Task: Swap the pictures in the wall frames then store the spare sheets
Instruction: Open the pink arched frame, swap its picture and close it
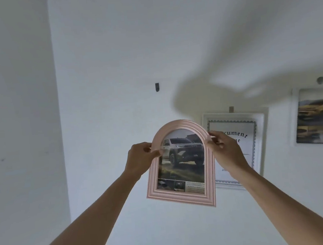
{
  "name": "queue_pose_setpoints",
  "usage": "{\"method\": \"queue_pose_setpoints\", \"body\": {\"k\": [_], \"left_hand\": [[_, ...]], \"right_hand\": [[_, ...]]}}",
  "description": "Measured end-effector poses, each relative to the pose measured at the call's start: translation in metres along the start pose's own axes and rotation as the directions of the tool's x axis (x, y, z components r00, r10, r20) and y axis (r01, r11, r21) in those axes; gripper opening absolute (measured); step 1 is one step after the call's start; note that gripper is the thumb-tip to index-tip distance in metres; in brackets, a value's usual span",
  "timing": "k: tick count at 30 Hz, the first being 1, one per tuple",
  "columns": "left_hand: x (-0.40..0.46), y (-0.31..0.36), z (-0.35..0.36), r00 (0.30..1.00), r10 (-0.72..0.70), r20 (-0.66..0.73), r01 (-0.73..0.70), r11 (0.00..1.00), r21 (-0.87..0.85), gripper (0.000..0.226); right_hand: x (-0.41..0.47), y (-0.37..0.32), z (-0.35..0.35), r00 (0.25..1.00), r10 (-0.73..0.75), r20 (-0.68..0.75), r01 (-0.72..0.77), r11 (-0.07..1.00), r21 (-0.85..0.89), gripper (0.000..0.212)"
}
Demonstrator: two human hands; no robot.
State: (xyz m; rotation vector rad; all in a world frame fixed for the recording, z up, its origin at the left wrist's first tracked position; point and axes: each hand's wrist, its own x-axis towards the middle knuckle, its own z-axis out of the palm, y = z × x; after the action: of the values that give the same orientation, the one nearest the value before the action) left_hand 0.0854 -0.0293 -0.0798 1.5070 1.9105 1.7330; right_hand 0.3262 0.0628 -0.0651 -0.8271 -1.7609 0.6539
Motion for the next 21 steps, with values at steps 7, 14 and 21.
{"method": "queue_pose_setpoints", "body": {"k": [7, 14, 21], "left_hand": [[0.085, 0.005, -0.044, 0.976, 0.195, -0.095, -0.177, 0.968, 0.176, 0.047], [0.152, 0.0, -0.063, 0.974, 0.193, -0.119, -0.174, 0.973, 0.155, 0.047], [0.182, -0.01, -0.058, 0.973, 0.203, -0.109, -0.184, 0.97, 0.162, 0.046]], "right_hand": [[0.07, -0.042, 0.058, 0.983, -0.167, -0.071, 0.153, 0.974, -0.166, 0.043], [0.126, -0.061, 0.096, 0.984, -0.126, -0.127, 0.118, 0.991, -0.069, 0.039], [0.154, -0.053, 0.108, 0.977, -0.15, -0.151, 0.135, 0.985, -0.111, 0.037]]}}
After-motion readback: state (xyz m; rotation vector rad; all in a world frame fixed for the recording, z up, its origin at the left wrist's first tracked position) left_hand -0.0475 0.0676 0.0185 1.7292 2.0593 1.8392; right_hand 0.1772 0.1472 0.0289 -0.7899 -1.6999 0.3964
